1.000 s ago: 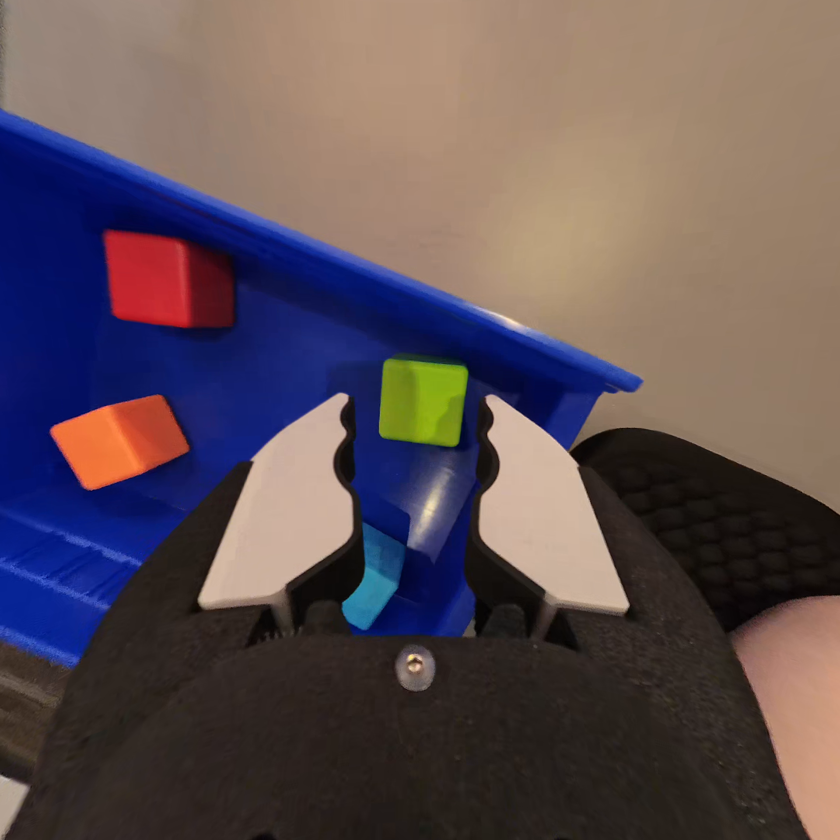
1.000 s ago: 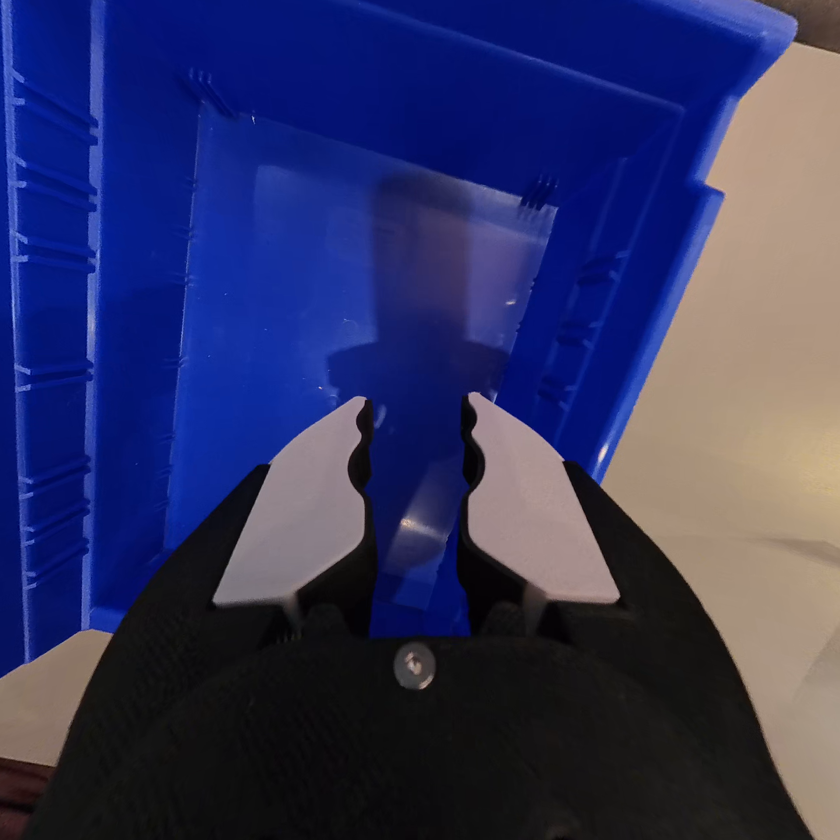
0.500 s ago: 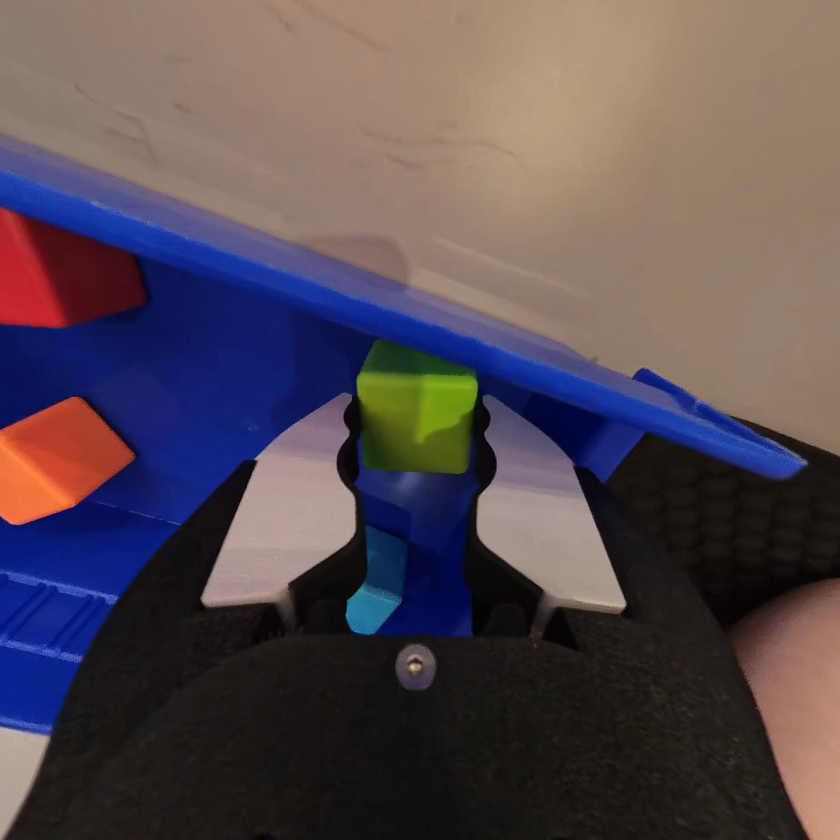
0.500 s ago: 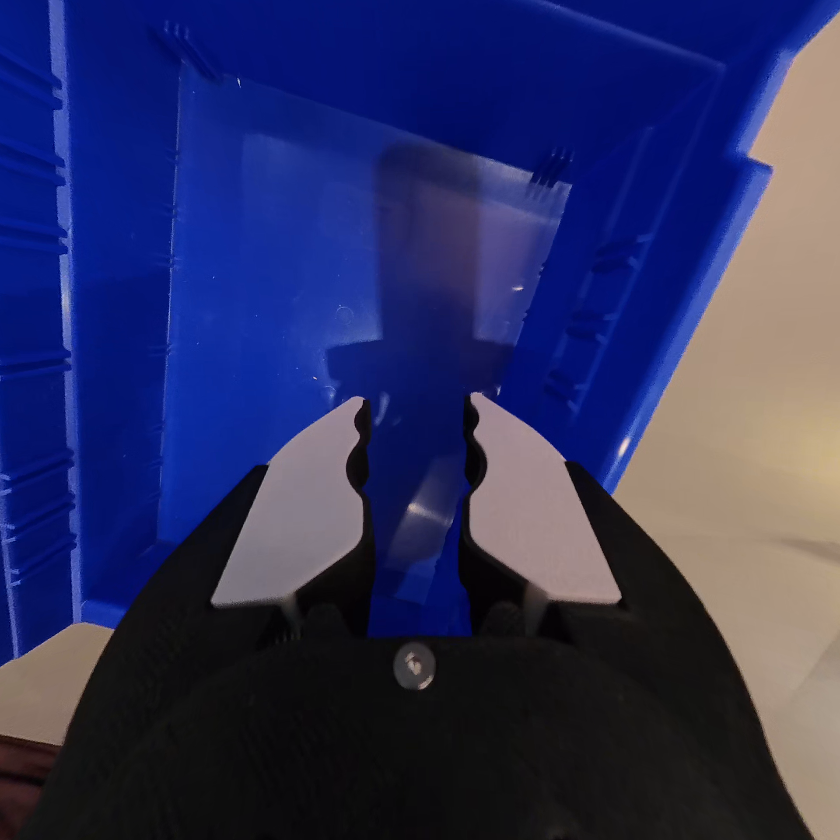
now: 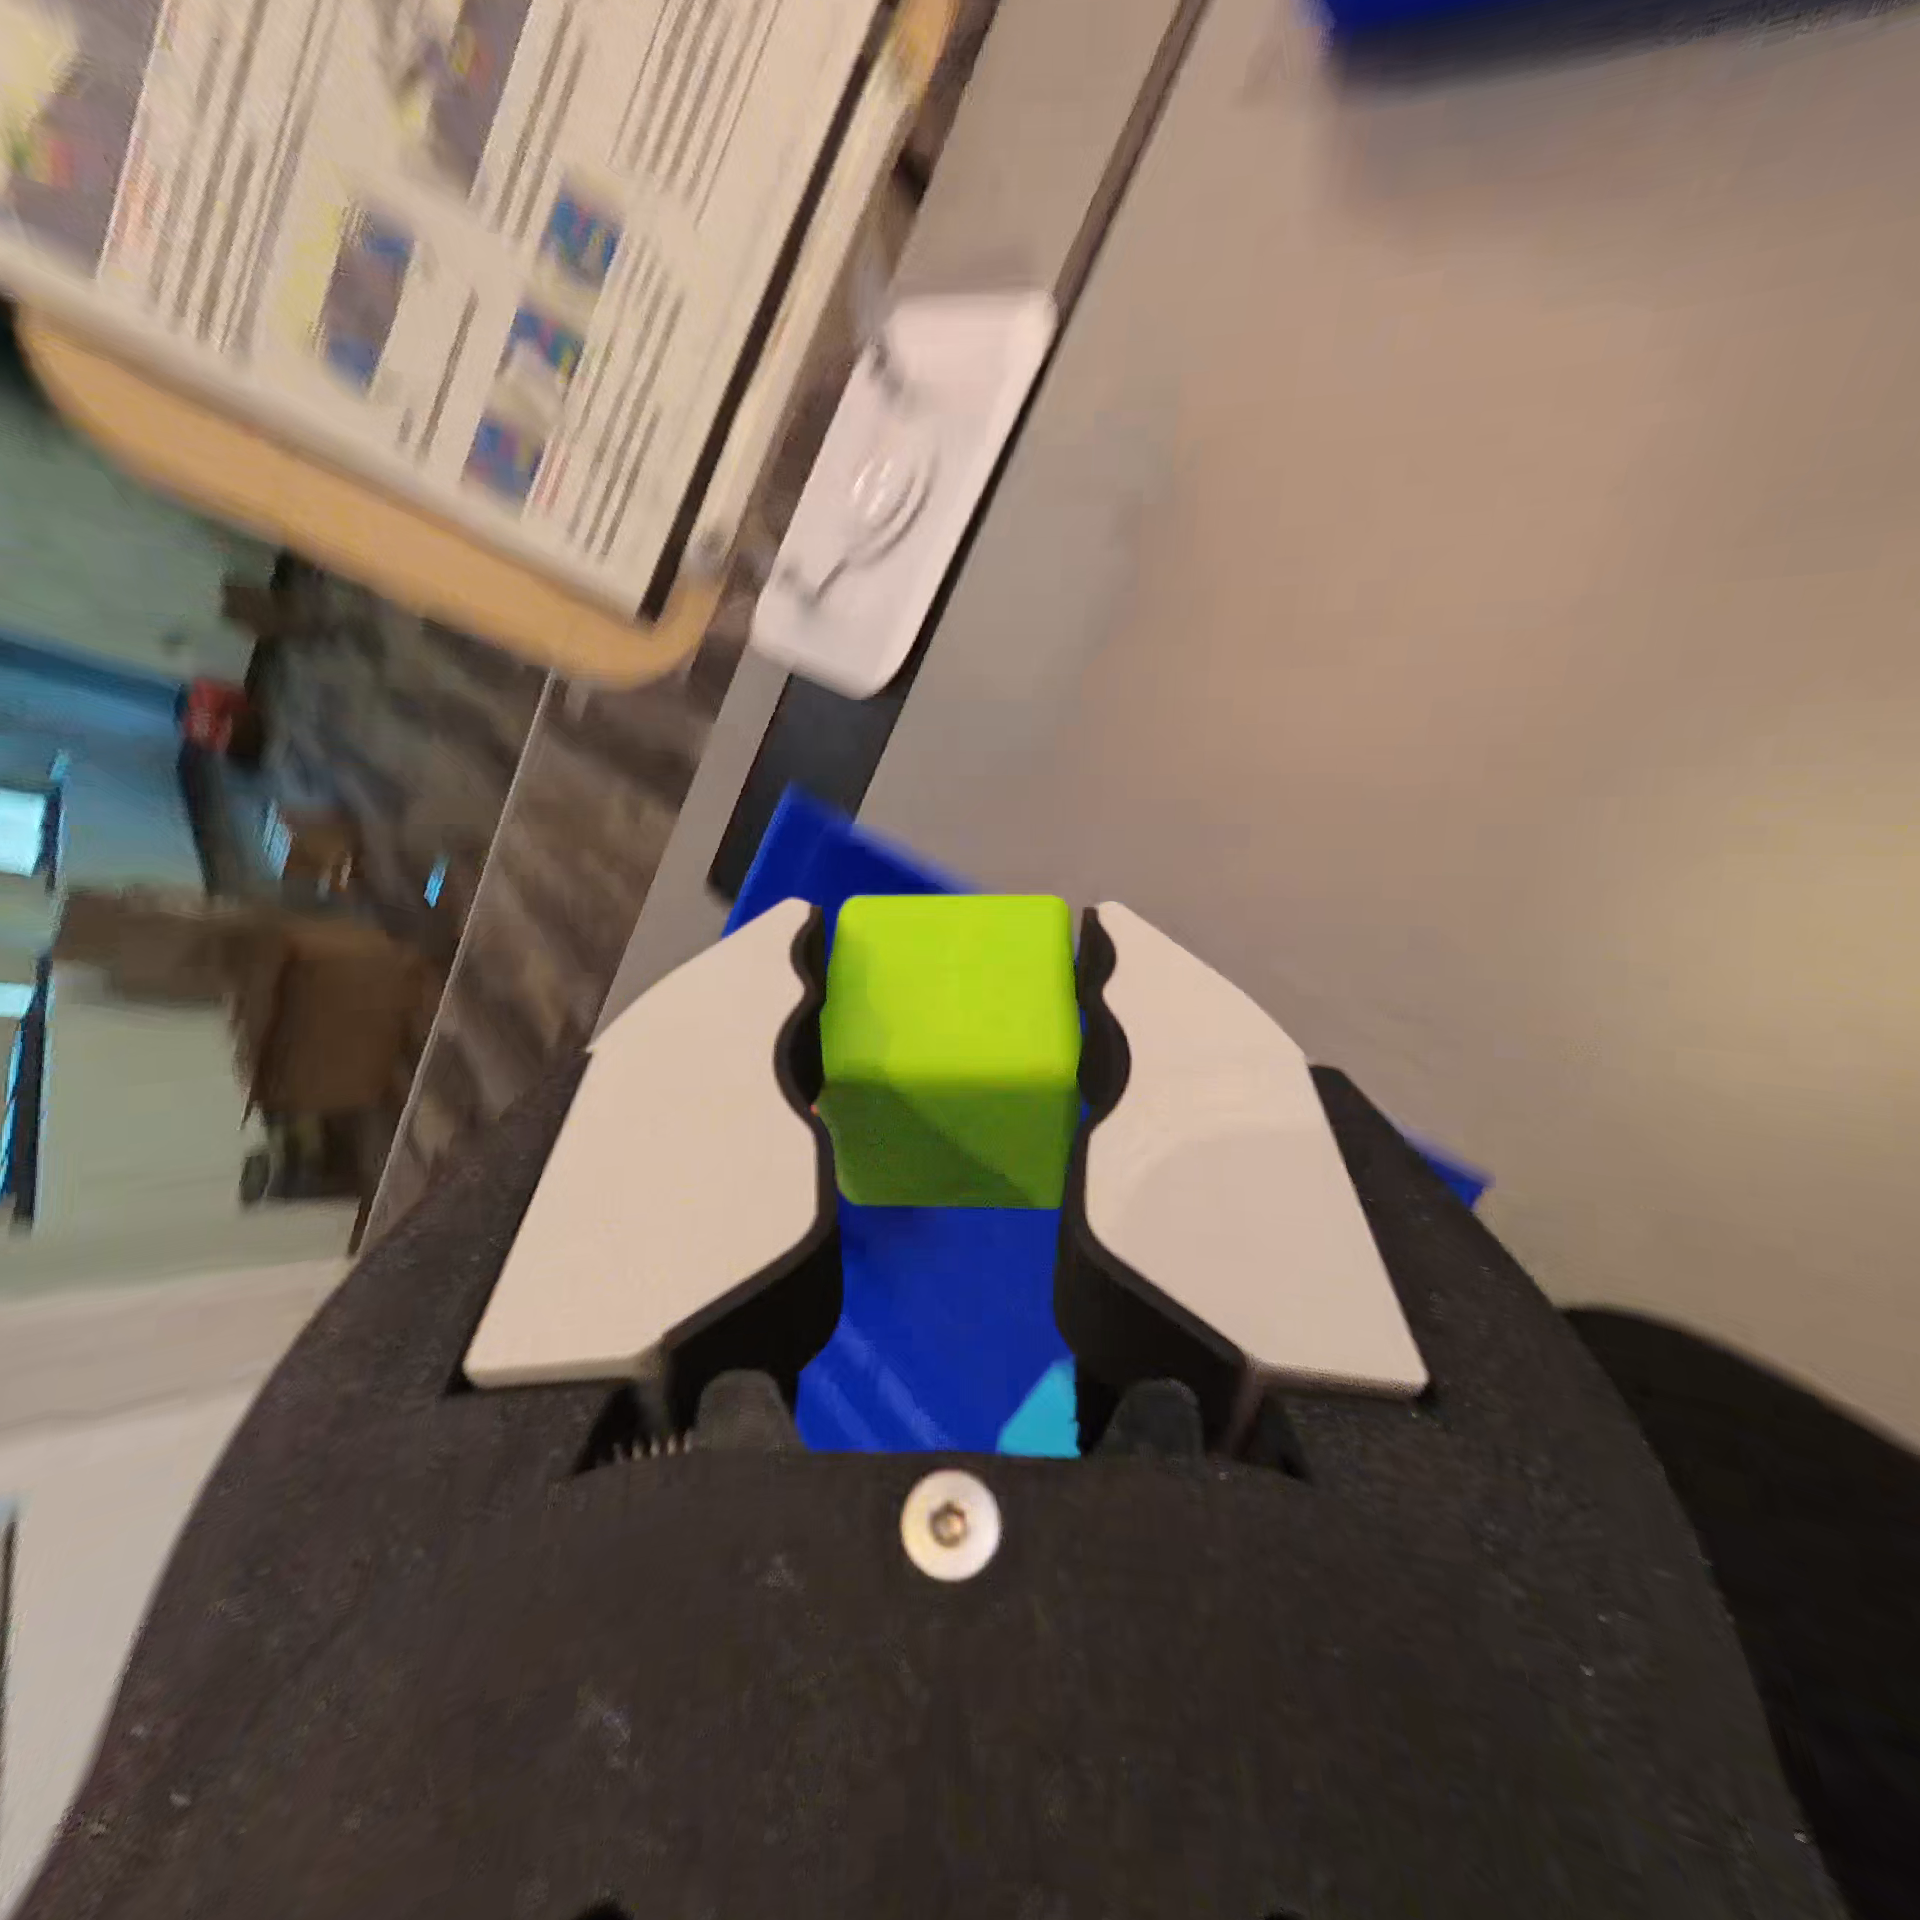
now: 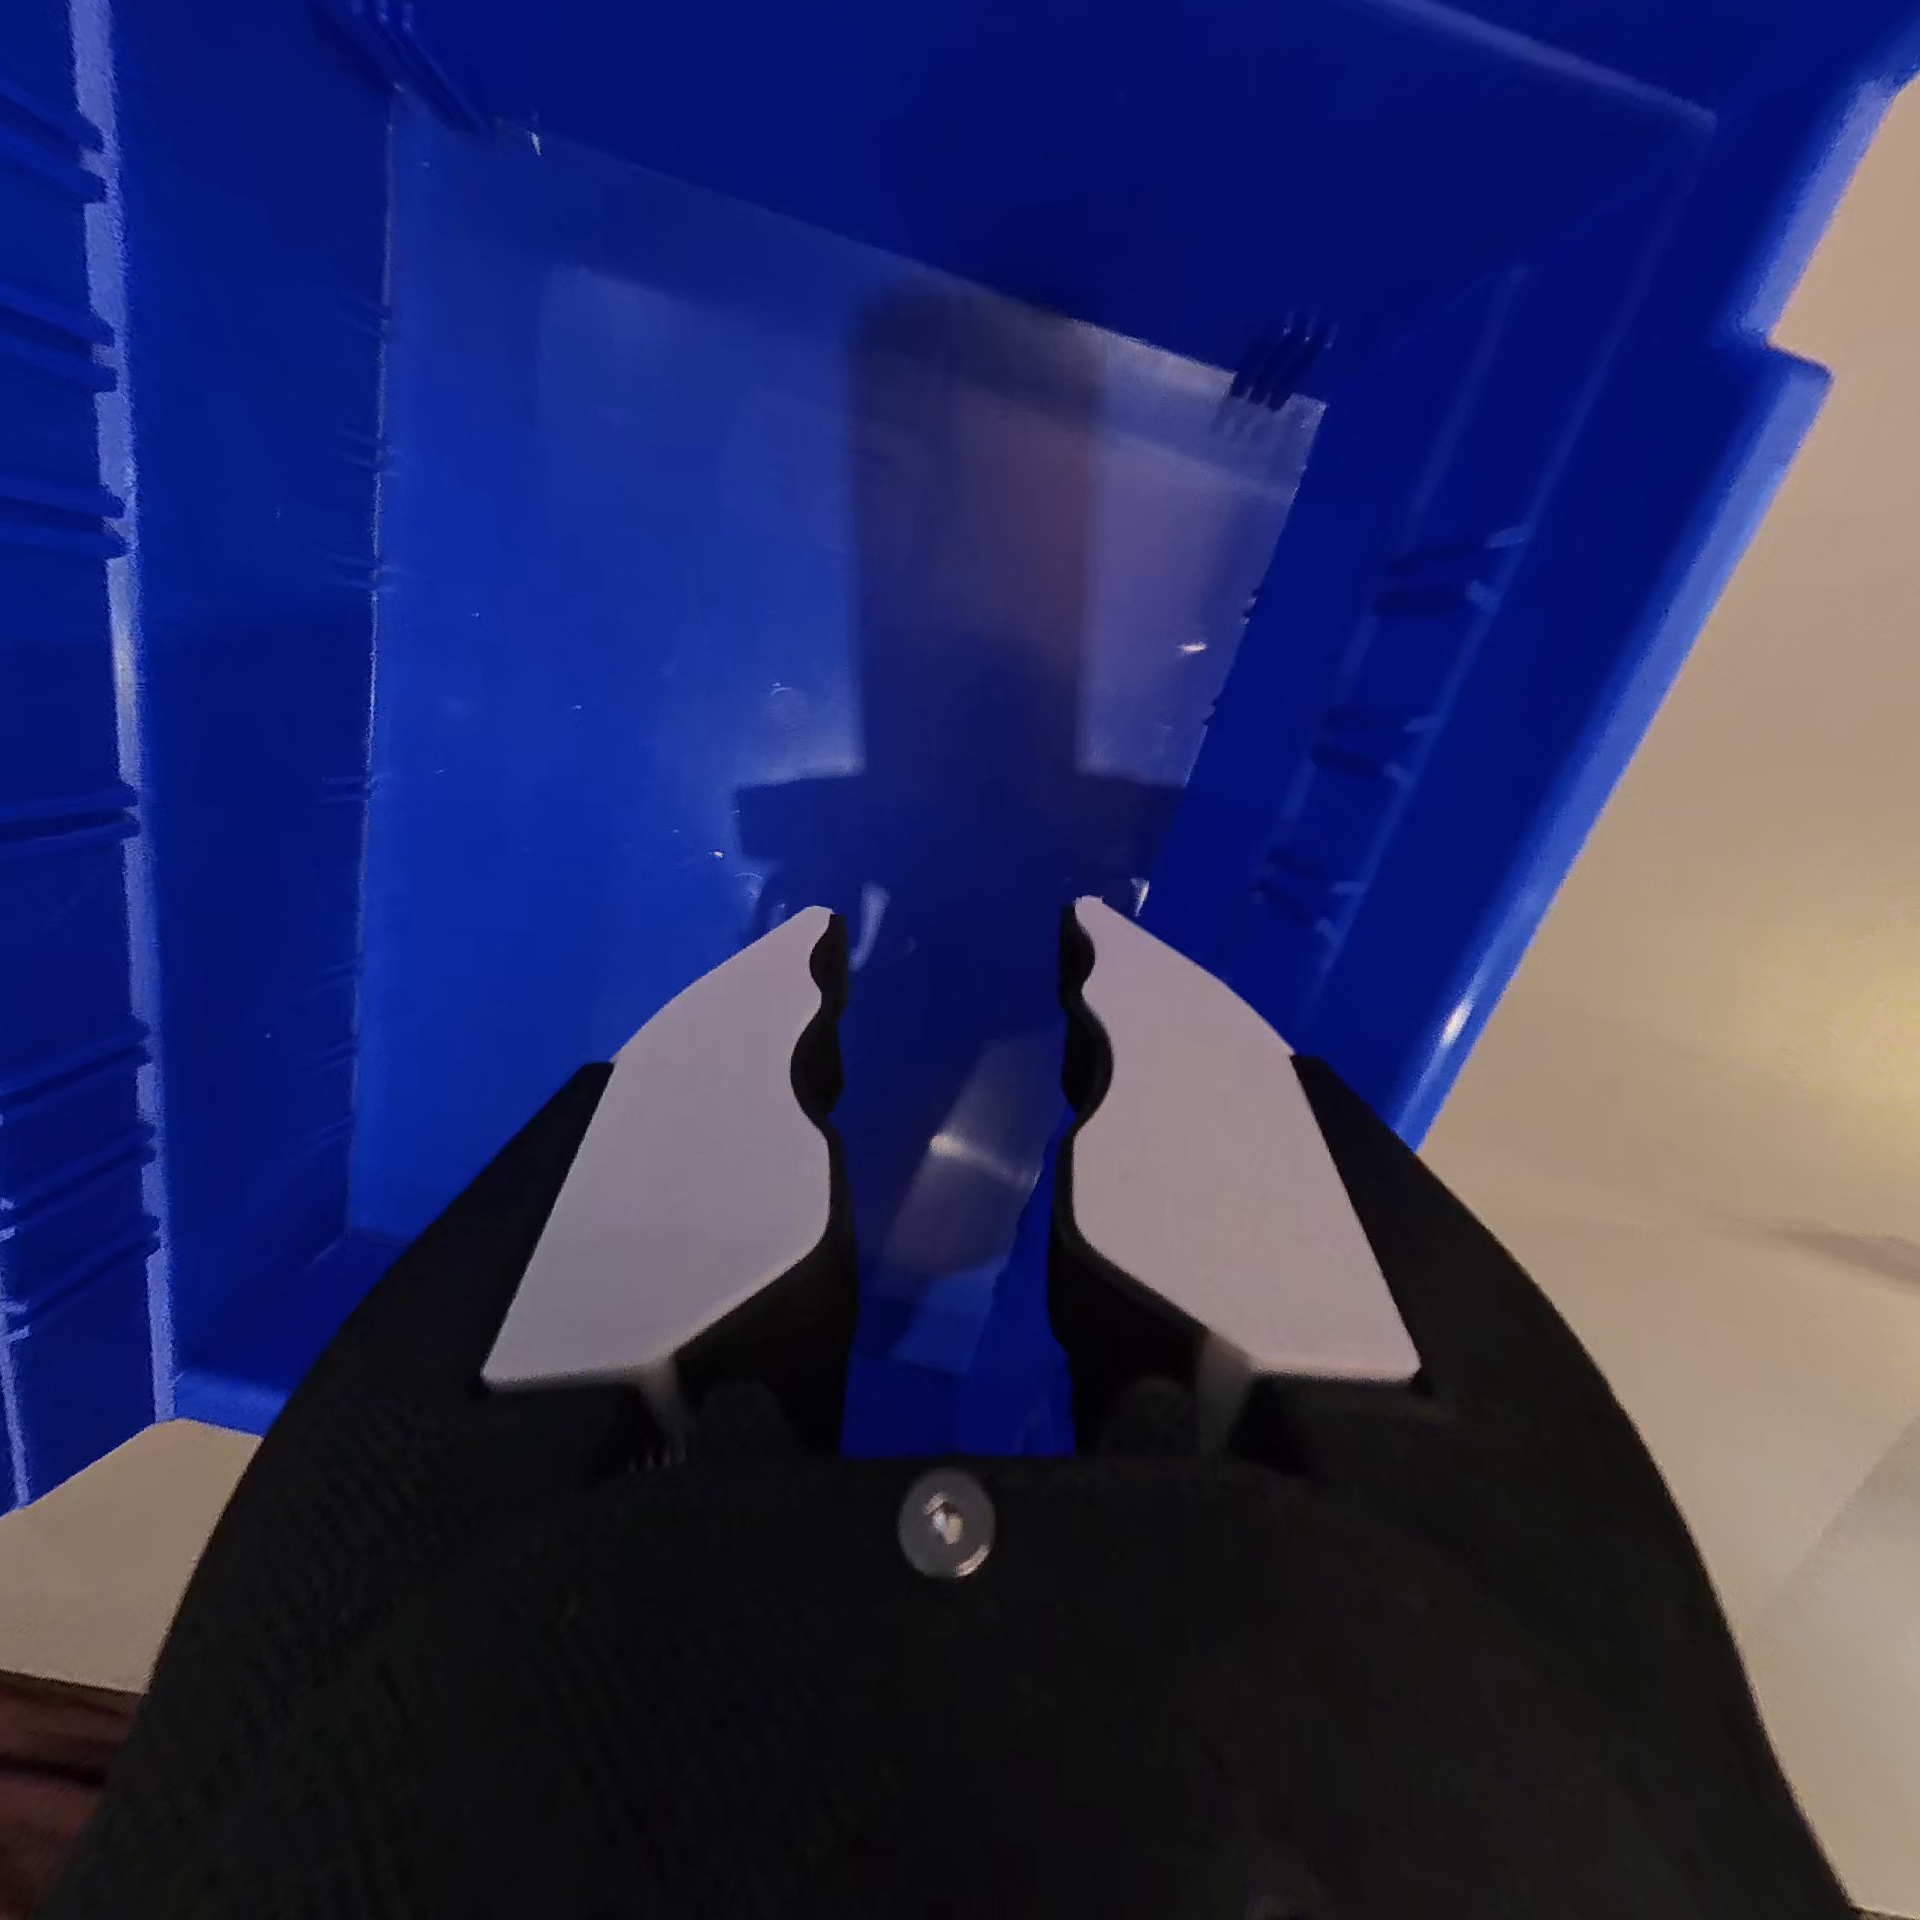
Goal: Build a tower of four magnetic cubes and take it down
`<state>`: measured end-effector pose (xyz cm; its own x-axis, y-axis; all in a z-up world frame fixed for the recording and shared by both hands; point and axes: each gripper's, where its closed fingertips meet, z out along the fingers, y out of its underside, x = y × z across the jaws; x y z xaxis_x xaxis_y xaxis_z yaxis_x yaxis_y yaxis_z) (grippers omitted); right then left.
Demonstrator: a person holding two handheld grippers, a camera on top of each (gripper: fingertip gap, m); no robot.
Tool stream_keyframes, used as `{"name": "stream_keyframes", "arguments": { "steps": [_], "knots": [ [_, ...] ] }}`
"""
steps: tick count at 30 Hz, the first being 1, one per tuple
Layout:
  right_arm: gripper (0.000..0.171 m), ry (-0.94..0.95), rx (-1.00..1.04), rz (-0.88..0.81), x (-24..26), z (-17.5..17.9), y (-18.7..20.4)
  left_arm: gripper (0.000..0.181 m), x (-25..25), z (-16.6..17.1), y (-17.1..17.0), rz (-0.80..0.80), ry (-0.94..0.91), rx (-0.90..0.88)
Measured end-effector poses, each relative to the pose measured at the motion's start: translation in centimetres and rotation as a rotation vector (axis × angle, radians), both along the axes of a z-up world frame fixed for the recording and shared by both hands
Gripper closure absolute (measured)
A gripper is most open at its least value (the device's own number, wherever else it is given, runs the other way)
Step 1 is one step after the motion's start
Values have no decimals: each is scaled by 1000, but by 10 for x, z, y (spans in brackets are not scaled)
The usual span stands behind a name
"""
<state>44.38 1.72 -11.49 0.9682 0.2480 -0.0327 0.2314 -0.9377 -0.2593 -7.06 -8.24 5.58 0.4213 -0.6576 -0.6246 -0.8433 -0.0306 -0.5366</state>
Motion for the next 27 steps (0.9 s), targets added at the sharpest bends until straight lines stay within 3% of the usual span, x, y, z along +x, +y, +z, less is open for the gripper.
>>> {"name": "stream_keyframes", "arguments": {
  "steps": [1, 2, 4, 6, 10, 14, 18, 22, 23, 27],
  "knots": [
    [130, 0, 4, 1, 0, 1, 0, 152, 28, -2, -5, -77, -4, 1],
    [130, 1, 8, 1, -1, 2, 0, 181, 58, -2, -6, -156, -21, 39],
    [130, 4, 9, 0, -2, 3, 0, 181, 119, -19, -9, -289, -91, 19],
    [129, 3, -2, 3, -2, 1, -2, 181, 152, -50, 2, -280, -76, -66],
    [129, -1, -10, 16, -6, 1, -4, 181, 163, -103, 30, -188, 75, -123],
    [129, 5, -5, 31, -11, 2, -1, 181, 156, -103, 39, -115, 9, -139],
    [129, 1, -30, 51, -14, -4, -1, 160, 175, -100, 16, -217, -136, -277],
    [129, -2, -49, 45, -10, -8, -4, 101, 226, -118, -37, -407, -253, -514],
    [129, 0, -49, 42, -9, -8, -5, 94, 239, -124, -45, -425, -253, -524],
    [129, 22, -28, 31, -4, -2, -7, 91, 286, -155, -79, -486, -230, -566]
  ]
}}
